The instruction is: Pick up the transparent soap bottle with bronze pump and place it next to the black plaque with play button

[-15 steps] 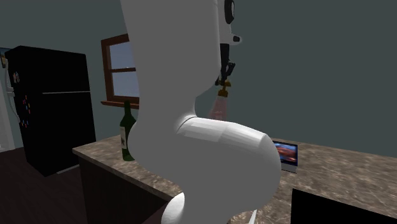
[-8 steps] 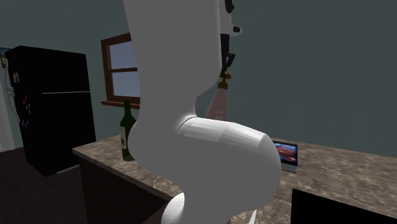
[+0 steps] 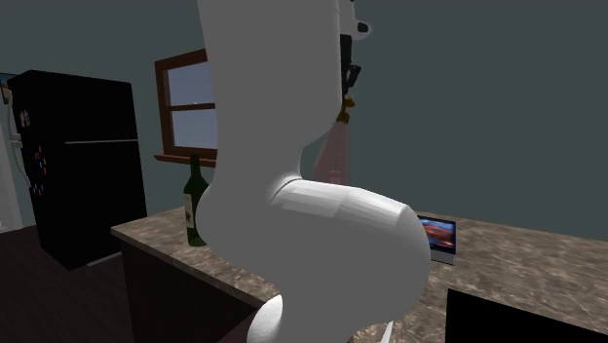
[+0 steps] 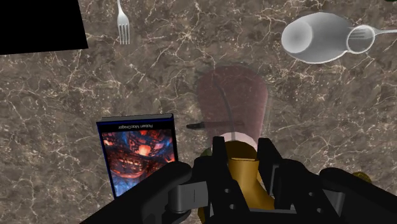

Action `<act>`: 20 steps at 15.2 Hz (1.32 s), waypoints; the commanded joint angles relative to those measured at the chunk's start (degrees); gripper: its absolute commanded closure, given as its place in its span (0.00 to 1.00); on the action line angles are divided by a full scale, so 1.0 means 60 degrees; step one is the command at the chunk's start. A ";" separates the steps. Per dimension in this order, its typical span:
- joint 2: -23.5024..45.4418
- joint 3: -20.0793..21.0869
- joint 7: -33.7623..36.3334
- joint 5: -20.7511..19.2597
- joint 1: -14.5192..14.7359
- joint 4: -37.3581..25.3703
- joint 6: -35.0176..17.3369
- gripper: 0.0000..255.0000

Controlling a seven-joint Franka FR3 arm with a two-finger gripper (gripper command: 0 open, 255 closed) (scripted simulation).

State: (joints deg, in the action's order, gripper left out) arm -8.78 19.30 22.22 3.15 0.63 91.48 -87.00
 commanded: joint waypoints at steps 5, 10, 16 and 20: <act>0.0467 0.0069 0.0118 -0.0151 0.0014 -0.1333 0.0886 1.00; 0.0929 0.0152 0.0242 -0.0309 0.0058 -0.2554 0.1672 1.00; 0.1688 0.0308 0.0443 -0.0604 0.0194 -0.4341 0.2747 1.00; 0.2416 0.0458 0.0623 -0.0935 0.0404 -0.5896 0.3626 1.00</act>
State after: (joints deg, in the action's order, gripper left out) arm 4.47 21.84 25.75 -1.88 2.73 58.74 -66.74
